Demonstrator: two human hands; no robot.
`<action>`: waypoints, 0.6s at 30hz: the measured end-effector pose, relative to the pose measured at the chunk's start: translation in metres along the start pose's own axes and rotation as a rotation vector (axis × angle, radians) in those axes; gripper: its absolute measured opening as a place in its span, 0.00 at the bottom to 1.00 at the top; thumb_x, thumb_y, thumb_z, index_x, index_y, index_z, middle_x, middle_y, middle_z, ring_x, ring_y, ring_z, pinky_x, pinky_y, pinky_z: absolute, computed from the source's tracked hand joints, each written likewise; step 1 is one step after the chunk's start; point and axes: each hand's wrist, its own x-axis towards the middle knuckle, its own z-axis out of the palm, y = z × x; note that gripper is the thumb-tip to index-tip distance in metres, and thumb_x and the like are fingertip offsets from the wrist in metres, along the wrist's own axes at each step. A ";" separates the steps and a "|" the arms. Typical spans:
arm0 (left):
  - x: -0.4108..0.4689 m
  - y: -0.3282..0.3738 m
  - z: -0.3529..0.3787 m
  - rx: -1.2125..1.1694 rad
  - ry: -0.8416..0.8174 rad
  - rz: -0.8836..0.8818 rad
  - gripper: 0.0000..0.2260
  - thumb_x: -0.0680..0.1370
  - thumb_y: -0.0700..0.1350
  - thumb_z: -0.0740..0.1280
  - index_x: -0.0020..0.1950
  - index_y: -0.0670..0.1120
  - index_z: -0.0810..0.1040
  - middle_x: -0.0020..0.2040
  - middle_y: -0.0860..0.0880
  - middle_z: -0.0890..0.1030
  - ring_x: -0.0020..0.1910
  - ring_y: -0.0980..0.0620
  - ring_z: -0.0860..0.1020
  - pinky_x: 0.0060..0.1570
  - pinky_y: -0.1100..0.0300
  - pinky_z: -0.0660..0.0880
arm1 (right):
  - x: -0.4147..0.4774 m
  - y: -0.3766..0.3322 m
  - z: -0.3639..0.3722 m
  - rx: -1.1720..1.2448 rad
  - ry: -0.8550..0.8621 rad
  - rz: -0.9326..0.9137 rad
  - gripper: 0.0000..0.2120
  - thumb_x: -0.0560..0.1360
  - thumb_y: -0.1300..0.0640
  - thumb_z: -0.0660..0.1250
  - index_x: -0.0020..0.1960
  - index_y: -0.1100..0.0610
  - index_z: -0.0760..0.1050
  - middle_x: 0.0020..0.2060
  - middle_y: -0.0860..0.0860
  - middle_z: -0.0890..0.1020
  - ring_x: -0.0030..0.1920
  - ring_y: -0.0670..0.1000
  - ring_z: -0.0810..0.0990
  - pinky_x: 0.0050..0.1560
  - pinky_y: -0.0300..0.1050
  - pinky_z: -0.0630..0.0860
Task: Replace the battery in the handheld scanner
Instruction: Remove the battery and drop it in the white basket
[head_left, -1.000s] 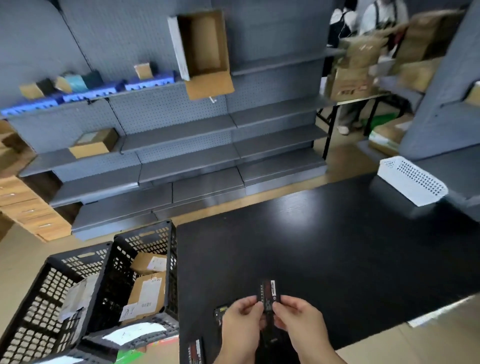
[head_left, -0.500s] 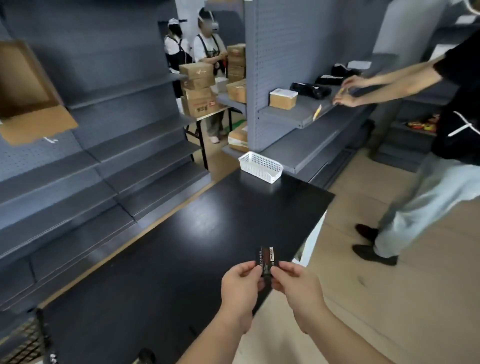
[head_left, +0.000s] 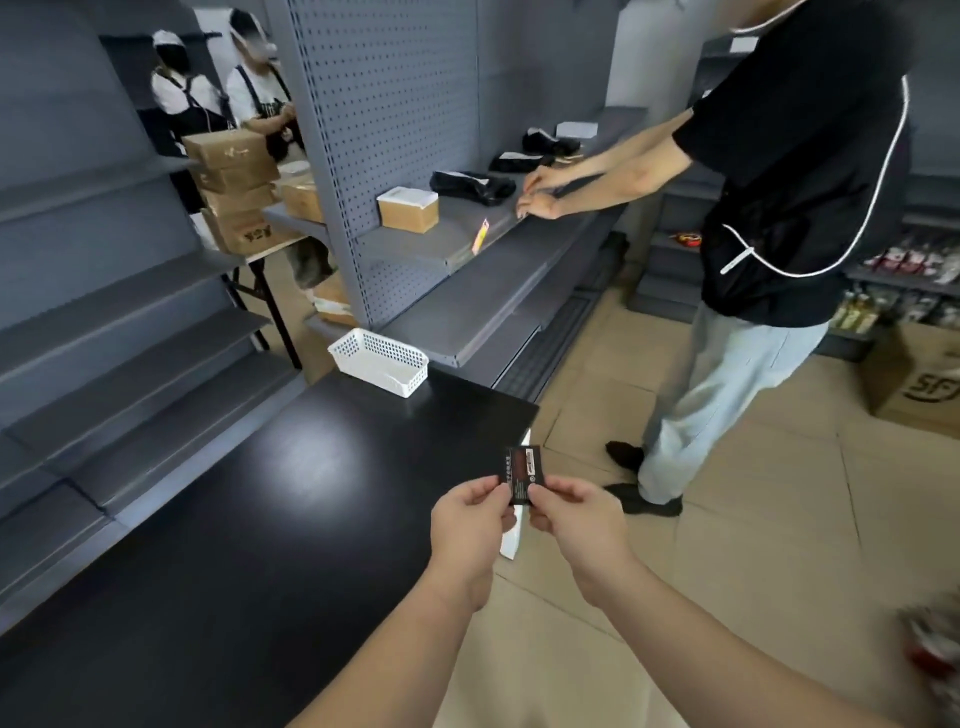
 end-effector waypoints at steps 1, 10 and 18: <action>0.010 0.002 0.011 -0.010 0.007 0.004 0.06 0.76 0.40 0.72 0.52 0.44 0.82 0.47 0.45 0.87 0.47 0.46 0.85 0.50 0.55 0.81 | 0.014 -0.007 -0.004 -0.018 -0.010 -0.008 0.04 0.71 0.61 0.74 0.45 0.54 0.83 0.36 0.52 0.87 0.36 0.51 0.85 0.39 0.42 0.83; 0.102 0.019 0.047 -0.107 0.147 -0.060 0.08 0.76 0.41 0.72 0.54 0.43 0.82 0.48 0.43 0.87 0.48 0.44 0.85 0.48 0.56 0.82 | 0.122 -0.030 0.017 -0.060 -0.103 0.039 0.07 0.71 0.61 0.74 0.49 0.56 0.81 0.41 0.54 0.87 0.39 0.52 0.86 0.47 0.48 0.83; 0.220 0.045 0.035 -0.145 0.236 -0.094 0.07 0.77 0.39 0.71 0.54 0.43 0.83 0.47 0.45 0.86 0.43 0.51 0.84 0.43 0.60 0.81 | 0.229 -0.039 0.090 -0.218 -0.154 0.052 0.07 0.73 0.59 0.74 0.47 0.49 0.79 0.41 0.50 0.86 0.38 0.49 0.86 0.41 0.41 0.82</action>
